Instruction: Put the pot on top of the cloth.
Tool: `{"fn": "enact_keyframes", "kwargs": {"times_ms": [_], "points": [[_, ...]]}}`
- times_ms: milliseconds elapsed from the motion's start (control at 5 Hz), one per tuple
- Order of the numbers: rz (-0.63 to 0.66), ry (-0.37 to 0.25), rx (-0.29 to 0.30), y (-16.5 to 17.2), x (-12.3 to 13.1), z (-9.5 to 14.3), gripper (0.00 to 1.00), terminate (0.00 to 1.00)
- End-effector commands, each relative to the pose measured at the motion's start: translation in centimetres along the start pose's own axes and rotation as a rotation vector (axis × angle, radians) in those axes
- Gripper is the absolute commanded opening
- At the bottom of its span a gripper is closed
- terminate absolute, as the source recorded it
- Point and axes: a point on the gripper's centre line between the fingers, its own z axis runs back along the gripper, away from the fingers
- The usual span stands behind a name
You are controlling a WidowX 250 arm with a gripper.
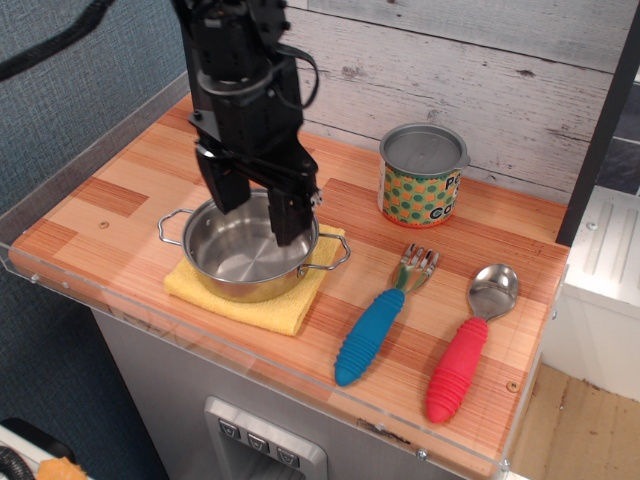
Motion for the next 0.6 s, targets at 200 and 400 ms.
{"fn": "enact_keyframes", "kwargs": {"times_ms": [200, 400], "points": [[0.130, -0.145, 0.115, 5.2, 3.4, 3.6, 1.00, 0.00], [0.201, -0.132, 0.146, 7.8, 3.3, 3.8, 1.00, 1.00]]}}
